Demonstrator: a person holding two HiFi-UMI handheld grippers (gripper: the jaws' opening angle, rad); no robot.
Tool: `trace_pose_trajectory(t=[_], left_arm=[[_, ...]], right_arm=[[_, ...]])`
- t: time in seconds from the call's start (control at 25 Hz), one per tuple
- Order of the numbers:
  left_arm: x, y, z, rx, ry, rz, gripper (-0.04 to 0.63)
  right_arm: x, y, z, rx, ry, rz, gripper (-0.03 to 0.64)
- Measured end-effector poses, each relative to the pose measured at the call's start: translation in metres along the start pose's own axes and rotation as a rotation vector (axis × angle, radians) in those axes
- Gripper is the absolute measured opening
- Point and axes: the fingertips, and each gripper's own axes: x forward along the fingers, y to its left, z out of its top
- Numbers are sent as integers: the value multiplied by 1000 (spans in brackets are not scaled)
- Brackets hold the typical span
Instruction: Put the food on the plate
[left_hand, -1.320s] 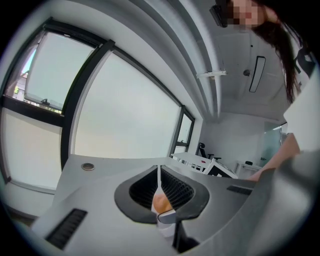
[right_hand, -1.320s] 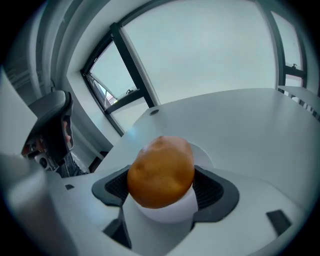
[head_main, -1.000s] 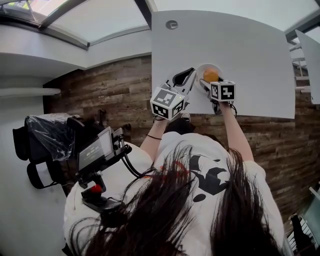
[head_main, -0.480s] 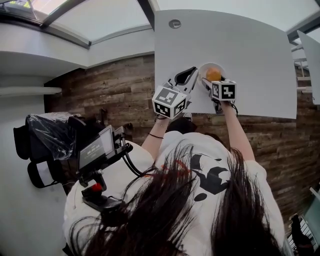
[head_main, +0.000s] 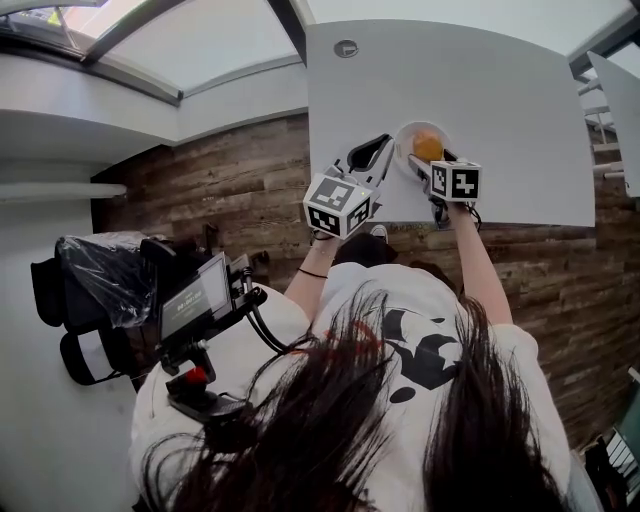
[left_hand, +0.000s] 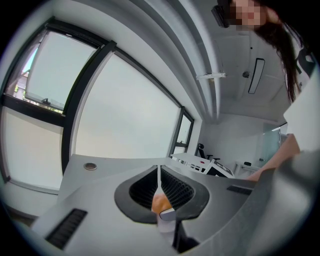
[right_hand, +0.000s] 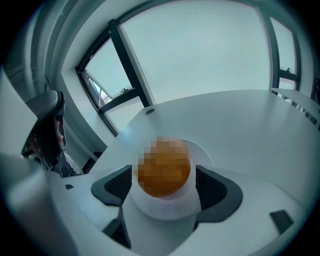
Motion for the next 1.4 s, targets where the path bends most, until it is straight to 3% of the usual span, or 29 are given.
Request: trace_pose_trajectory(t=[0.2,0.6,0.64,0.76,0.84,1.0,1.4], left_arm=[[-1,-6,0,0,0,-20,6],[-4,-45,-6,2,21,-118,6],[-2,-52,-8,3,23,-127,6],[5,-76,-11,7,21,-151,6],[5,-90,-12,9,19,-164,6],[-10,-118,-14,15,10,-184,6],[-69,-216,-29,51,-29,-183,6]], right_arm=[[-28,2,8,24,-100,-7,383],[-122,24,28,93,-415,15,375],[-132,24,27,102,-442,15,296],[-161,20,24,132,-502,32,284],[-179,19,21,151,-538,33,204],[-216,27,9,177,-602,36,117],[-300,57,-62,156,-646,108,112]])
